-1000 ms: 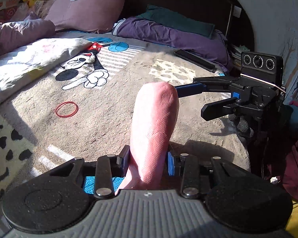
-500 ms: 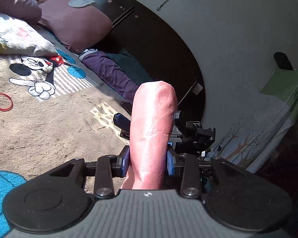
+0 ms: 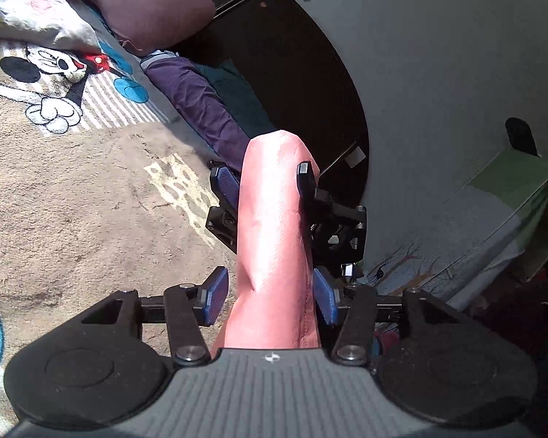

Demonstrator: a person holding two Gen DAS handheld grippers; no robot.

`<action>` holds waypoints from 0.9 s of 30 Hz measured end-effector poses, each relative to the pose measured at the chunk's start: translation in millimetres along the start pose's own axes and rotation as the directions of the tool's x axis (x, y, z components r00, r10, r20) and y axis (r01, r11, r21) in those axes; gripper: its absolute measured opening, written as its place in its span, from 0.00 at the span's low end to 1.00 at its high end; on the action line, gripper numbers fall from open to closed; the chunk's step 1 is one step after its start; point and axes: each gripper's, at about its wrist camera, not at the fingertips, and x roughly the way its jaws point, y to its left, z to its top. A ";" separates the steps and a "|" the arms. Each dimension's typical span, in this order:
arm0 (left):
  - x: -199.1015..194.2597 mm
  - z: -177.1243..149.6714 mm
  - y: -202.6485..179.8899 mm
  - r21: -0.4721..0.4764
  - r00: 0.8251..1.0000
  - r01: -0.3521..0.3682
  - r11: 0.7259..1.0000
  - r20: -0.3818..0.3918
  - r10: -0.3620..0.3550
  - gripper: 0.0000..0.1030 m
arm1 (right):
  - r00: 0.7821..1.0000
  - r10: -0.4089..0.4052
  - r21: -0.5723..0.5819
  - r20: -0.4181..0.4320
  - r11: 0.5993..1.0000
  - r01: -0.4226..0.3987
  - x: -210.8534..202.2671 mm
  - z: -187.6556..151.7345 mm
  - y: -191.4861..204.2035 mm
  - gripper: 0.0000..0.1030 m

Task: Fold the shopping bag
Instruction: 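Hold the rolled bag with the right gripper while the left gripper grips its end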

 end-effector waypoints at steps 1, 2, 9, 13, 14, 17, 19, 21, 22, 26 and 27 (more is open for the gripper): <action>-5.9 1.9 -6.6 0.042 1.000 -0.022 0.999 0.000 0.022 0.59 | 0.999 -0.013 0.033 0.029 0.999 0.012 -3.3 2.1 -4.4 0.45; -9.1 3.4 -21.9 0.149 0.998 -0.070 0.986 0.003 0.070 0.59 | 0.998 -0.027 0.071 0.058 0.997 0.023 -6.3 3.7 -9.2 0.45; 15.5 -46.5 -125.6 0.927 0.843 -0.338 0.160 0.223 0.490 0.69 | 0.962 -0.119 0.387 0.247 0.922 0.015 -14.2 1.7 -44.5 0.45; 44.5 -101.0 -122.7 0.907 0.755 -0.160 -0.389 0.366 0.543 0.69 | 0.956 -0.111 0.471 0.271 0.882 -0.031 -0.5 -4.4 -48.0 0.45; 48.6 -110.9 -115.3 0.867 0.734 -0.122 -0.482 0.406 0.544 0.69 | 0.957 -0.105 0.484 0.272 0.874 -0.042 2.5 -6.3 -47.9 0.45; 52.9 -123.6 -101.2 0.773 0.718 -0.057 -0.631 0.471 0.512 0.69 | 0.963 -0.101 0.517 0.251 0.855 -0.045 12.4 -12.0 -47.8 0.45; 53.9 -128.7 -93.8 0.706 0.714 -0.023 -0.708 0.507 0.483 0.69 | 0.968 -0.095 0.557 0.233 0.829 -0.053 19.2 -18.6 -49.8 0.45; 50.3 -133.6 -90.4 0.658 0.727 0.015 -0.753 0.510 0.460 0.69 | 0.972 -0.100 0.585 0.212 0.810 -0.044 23.5 -23.6 -52.1 0.45; 47.8 -135.7 -91.3 0.646 0.739 0.017 -0.763 0.506 0.445 0.69 | 0.974 -0.107 0.596 0.199 0.802 -0.034 25.0 -25.5 -53.8 0.45; 44.8 -140.5 -89.7 0.620 0.741 0.077 -0.781 0.489 0.461 0.60 | 0.979 -0.097 0.625 0.178 0.780 -0.036 29.0 -27.5 -59.1 0.45; 44.0 -141.0 -89.0 0.617 0.740 0.088 -0.782 0.485 0.466 0.55 | 0.981 -0.092 0.627 0.173 0.778 -0.037 29.3 -27.3 -59.9 0.45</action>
